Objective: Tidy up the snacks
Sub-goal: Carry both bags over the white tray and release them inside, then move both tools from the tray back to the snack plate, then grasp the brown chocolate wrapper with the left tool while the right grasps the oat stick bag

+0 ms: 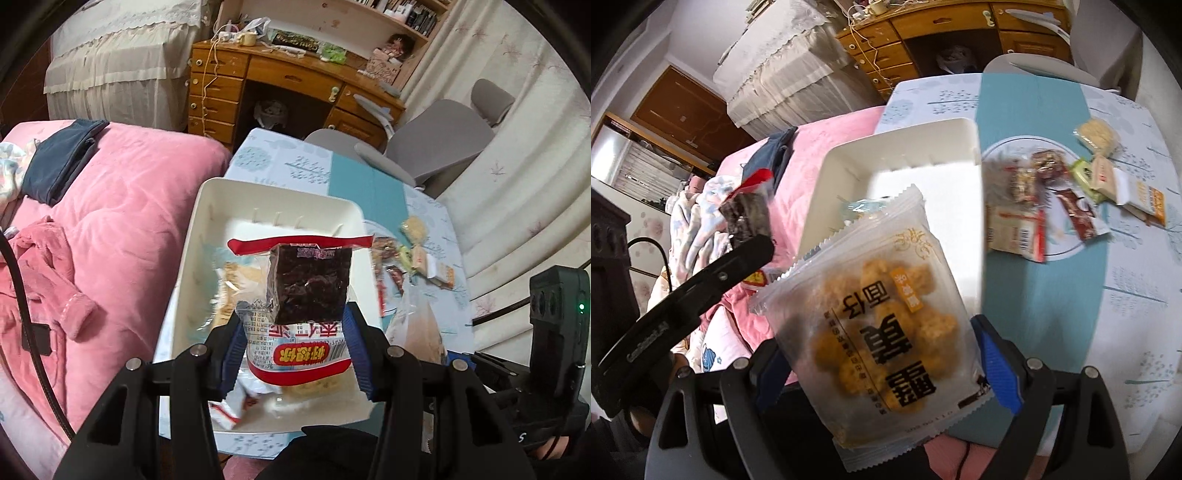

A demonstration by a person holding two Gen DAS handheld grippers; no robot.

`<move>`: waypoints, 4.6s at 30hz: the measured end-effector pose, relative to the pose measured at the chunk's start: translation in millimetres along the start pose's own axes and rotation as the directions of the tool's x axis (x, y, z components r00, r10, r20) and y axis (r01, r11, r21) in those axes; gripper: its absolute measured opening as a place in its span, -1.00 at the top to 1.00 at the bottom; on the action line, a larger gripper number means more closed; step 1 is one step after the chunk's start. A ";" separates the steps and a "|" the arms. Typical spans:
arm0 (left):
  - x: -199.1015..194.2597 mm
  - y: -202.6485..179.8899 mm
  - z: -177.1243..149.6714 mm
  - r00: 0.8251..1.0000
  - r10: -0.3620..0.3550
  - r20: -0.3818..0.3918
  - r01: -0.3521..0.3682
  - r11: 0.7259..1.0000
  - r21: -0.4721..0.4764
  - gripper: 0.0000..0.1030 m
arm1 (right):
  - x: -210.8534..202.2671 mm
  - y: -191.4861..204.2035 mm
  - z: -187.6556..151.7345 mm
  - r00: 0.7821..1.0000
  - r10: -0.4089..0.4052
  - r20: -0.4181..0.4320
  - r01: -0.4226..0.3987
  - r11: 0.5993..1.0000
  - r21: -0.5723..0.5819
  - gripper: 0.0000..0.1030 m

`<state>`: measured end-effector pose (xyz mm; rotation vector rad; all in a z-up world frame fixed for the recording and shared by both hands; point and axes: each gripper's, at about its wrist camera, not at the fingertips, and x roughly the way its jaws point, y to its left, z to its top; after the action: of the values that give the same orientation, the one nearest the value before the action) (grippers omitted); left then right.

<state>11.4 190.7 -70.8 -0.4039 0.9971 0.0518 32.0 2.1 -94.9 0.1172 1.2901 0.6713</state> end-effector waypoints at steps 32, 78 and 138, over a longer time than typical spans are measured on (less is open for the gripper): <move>14.6 -7.6 -2.2 0.997 0.045 -0.062 -0.039 0.996 0.085 -0.64 | 4.7 -20.7 -21.5 0.997 0.013 0.070 -0.024 0.986 0.163 -1.00; 186.7 -262.3 26.7 0.939 0.112 -0.325 -0.061 0.985 0.162 -0.64 | -93.4 -214.0 -2.4 0.865 -0.381 0.326 0.436 0.892 -0.116 -0.90; 331.3 -218.9 16.1 0.811 0.230 -0.538 -0.292 0.956 -0.033 0.33 | 16.0 -327.1 54.1 0.924 -0.347 0.162 0.372 0.913 -0.168 0.22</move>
<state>255.2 -52.5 -269.2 -0.3907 1.6043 0.2606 212.1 -238.1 -236.5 -0.2330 1.0765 0.4593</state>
